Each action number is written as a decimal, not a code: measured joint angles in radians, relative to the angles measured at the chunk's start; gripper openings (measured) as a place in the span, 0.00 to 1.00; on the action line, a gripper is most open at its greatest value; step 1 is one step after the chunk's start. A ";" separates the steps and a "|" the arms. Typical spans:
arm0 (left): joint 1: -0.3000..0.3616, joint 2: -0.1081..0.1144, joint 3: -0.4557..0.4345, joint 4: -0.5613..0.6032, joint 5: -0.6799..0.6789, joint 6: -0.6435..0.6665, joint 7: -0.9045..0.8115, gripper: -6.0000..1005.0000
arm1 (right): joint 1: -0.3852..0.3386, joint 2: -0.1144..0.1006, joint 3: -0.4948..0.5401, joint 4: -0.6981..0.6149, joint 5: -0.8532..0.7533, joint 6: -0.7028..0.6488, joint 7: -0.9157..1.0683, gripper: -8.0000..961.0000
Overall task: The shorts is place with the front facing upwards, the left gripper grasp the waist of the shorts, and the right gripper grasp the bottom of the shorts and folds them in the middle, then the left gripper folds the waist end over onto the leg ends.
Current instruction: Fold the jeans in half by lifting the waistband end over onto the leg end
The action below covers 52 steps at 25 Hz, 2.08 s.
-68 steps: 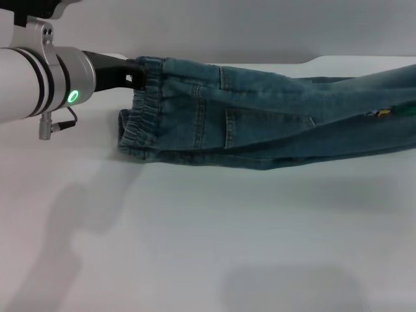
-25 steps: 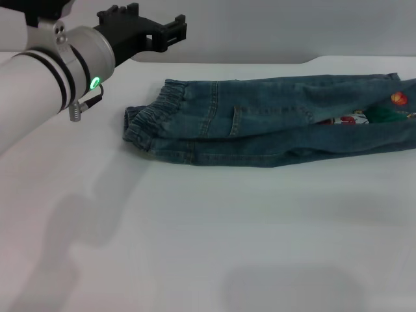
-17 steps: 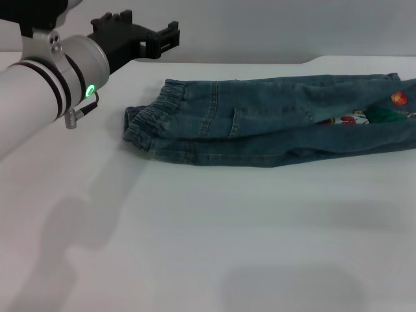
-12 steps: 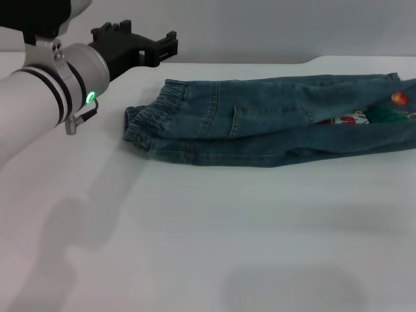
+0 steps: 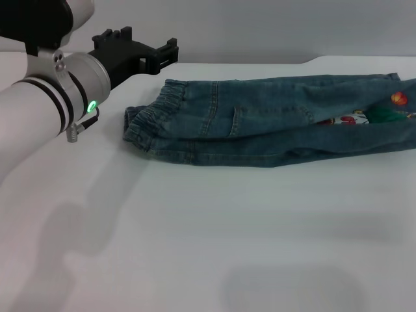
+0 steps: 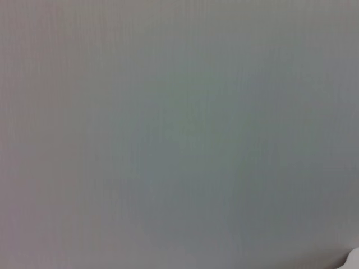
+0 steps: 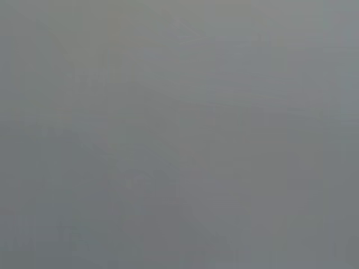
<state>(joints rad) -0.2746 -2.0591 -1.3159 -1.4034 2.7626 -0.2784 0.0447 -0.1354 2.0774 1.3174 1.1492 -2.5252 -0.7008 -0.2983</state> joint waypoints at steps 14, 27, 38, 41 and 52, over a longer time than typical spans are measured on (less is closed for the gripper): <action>0.006 0.000 0.024 0.004 -0.003 0.010 0.036 0.84 | -0.016 0.001 -0.057 -0.004 0.013 -0.044 0.022 0.87; 0.004 -0.001 0.026 -0.012 -0.007 -0.030 0.035 0.84 | -0.032 -0.008 -0.042 0.111 -0.006 0.214 0.016 0.48; -0.007 -0.002 0.023 -0.009 -0.008 -0.070 0.031 0.84 | 0.000 -0.010 0.005 0.173 -0.008 0.445 0.019 0.08; -0.018 -0.001 0.018 -0.009 -0.009 -0.113 0.029 0.84 | 0.003 -0.012 0.013 0.190 -0.008 0.492 0.019 0.05; -0.093 -0.003 -0.039 0.007 -0.017 -0.317 0.019 0.84 | 0.019 -0.025 0.033 0.241 -0.002 0.595 0.016 0.01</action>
<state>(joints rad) -0.3676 -2.0621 -1.3551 -1.3966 2.7451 -0.5954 0.0633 -0.1161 2.0521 1.3503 1.3902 -2.5275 -0.1062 -0.2819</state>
